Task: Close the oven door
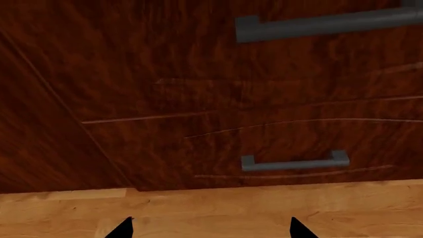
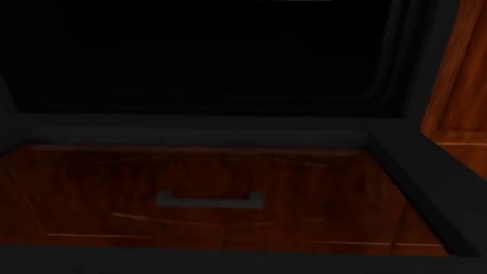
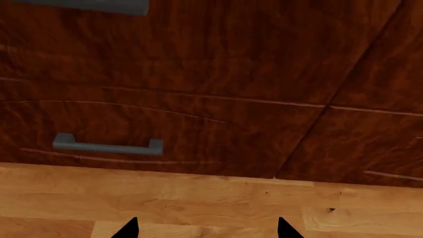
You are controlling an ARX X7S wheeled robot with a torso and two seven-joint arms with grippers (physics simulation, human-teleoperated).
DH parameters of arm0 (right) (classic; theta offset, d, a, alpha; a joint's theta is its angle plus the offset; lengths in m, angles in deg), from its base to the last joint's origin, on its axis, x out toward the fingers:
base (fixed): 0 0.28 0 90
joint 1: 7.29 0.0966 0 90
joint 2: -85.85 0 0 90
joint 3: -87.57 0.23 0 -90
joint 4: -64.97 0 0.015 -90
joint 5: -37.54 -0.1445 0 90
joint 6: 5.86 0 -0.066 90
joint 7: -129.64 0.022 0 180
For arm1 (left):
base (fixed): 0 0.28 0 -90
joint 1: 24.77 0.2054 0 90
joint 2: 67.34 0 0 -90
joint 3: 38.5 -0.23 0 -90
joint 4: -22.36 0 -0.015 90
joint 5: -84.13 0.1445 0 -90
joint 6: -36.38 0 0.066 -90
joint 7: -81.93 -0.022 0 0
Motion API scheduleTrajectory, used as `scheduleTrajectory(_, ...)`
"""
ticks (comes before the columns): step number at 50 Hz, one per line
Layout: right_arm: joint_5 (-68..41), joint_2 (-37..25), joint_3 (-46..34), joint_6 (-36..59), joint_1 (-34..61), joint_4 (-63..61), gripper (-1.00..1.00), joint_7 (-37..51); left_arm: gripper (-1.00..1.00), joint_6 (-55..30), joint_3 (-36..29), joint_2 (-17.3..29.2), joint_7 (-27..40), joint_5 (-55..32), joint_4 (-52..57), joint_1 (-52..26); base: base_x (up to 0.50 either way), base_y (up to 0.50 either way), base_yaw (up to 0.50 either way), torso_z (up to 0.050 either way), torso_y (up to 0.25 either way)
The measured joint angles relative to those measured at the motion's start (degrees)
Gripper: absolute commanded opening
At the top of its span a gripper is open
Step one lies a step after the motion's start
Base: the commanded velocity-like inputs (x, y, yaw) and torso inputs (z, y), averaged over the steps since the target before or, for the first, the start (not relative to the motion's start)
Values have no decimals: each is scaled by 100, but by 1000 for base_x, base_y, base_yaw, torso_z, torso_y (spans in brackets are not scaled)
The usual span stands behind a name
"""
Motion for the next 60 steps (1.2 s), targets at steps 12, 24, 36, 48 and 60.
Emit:
scheduleTrajectory(12, 8, 3, 6, -2, -7, 0, 100, 7, 100, 190, 24, -53, -47, 23, -284, -75, 183, 0, 0, 0, 0)
scheduleTrajectory(24, -1, -5, -12, -129, 5, -23, 100, 32, 100, -66, -11, 38, 36, 17, 272, 87, 3, 0, 0, 0, 0)
scheduleTrajectory(36, 102, -297, -159, 1264, -853, -2961, 100, 319, 100, -1276, -47, 474, 388, -169, 2669, 613, 0, 0, 0, 0, 0)
scheduleTrajectory(48, 323, -603, -340, 2641, -1505, -6000, 100, 571, 100, -2561, -10, 1009, 848, -426, 5412, 951, 0, 0, 0, 0, 0)
scheduleTrajectory(60, 516, -828, -440, 3688, -1672, -8108, 100, 687, 100, -3658, -29, 1404, 1300, -613, 7484, 940, 0, 0, 0, 0, 1)
